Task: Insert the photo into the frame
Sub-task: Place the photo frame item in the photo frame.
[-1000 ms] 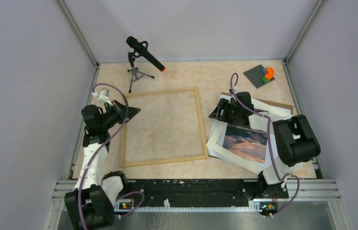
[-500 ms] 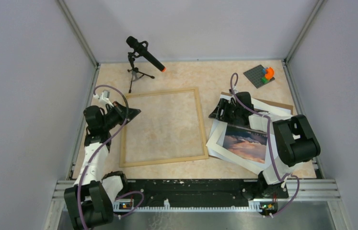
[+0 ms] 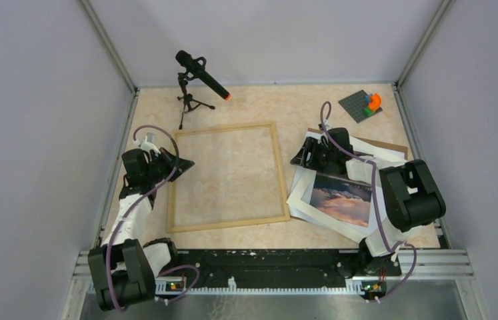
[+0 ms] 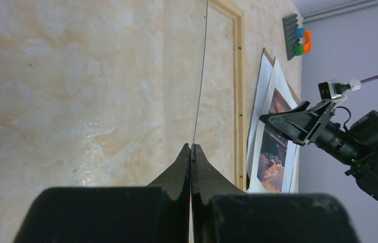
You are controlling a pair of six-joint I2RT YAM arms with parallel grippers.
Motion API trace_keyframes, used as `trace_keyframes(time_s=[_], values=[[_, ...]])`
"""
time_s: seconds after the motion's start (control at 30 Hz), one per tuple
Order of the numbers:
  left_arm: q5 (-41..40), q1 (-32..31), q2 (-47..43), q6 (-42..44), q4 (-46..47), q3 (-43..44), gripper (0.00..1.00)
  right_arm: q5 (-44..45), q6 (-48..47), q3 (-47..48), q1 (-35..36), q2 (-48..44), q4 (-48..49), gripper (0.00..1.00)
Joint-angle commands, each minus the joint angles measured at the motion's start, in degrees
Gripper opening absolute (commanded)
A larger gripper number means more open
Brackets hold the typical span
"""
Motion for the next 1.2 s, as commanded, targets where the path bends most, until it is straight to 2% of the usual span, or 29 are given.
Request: trace_keyframes(time_s=[0.0, 0.1, 0.3, 0.53, 0.7, 1.17], values=[[-1.83, -0.2, 0.52, 2.81, -5.39, 2.03, 0.03, -0.84, 0.18, -0.27, 0.4, -0.57, 2.72, 0.61], [-3.96, -0.18, 0.98, 3.98, -9.18, 3.46, 0.06, -0.83, 0.13, -0.23, 0.4, -0.64, 2.63, 0.61], [-8.51, -0.2, 3.59, 7.52, -17.58, 7.25, 0.26, -0.92, 0.2, -0.3, 0.41, -0.68, 2.72, 0.61], [-10.24, -0.2, 7.69, 9.83, -21.62, 9.46, 0.38, -1.0, 0.22, -0.23, 0.47, -0.57, 2.72, 0.61], [-12.51, -0.22, 10.05, 11.54, -24.87, 11.83, 0.6, -0.96, 0.2, -0.23, 0.49, -0.31, 2.81, 0.61], [-18.02, -0.24, 14.2, 13.82, -32.08, 16.96, 0.8, -0.98, 0.34, 0.2, 1.17, 0.6, 3.01, 0.61]])
